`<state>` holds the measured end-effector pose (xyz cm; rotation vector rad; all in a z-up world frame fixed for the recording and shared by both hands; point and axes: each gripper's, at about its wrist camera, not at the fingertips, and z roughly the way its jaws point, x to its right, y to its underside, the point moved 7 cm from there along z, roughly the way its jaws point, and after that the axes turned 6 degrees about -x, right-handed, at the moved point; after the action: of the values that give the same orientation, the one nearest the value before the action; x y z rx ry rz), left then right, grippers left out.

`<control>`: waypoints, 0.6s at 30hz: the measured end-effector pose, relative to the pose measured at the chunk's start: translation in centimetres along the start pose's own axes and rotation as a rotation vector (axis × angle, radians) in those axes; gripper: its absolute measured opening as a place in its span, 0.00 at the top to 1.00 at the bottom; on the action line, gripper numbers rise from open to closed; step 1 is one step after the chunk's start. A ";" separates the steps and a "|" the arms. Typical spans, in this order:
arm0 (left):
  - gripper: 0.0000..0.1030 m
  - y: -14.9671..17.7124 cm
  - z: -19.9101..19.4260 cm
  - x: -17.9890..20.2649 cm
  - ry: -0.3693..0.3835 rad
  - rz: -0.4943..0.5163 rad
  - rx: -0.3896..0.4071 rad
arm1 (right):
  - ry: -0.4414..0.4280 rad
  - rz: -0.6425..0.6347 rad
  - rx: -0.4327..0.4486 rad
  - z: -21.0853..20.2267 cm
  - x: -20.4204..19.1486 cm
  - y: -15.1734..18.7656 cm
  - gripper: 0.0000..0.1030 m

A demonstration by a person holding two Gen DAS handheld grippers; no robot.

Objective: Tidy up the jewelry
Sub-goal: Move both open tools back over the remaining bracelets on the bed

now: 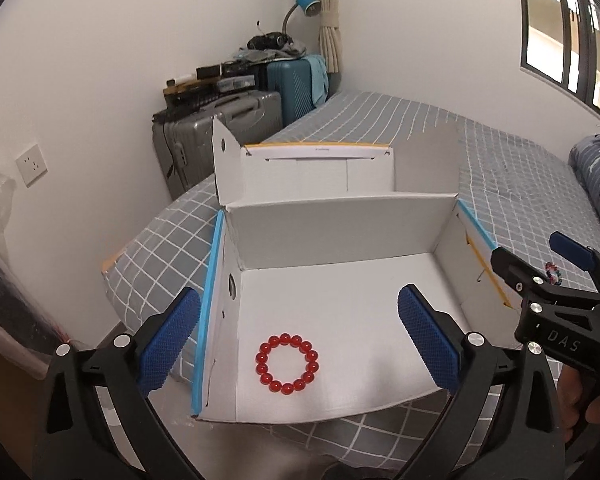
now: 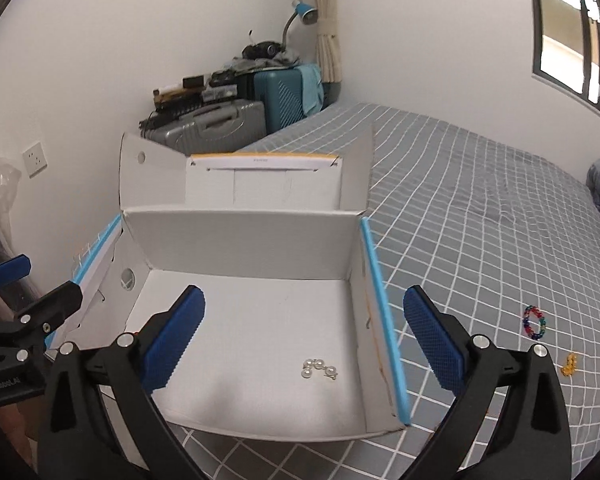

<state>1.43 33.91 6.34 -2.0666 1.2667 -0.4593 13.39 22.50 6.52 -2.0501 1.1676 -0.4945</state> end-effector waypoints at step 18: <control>0.05 1.9 -4.5 11.4 0.147 0.098 0.092 | 0.161 0.104 0.090 -10.3 12.4 5.3 0.07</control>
<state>2.82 21.70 7.72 -1.9141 1.3987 -0.6223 10.27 6.02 9.20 -1.8910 1.3145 -0.6585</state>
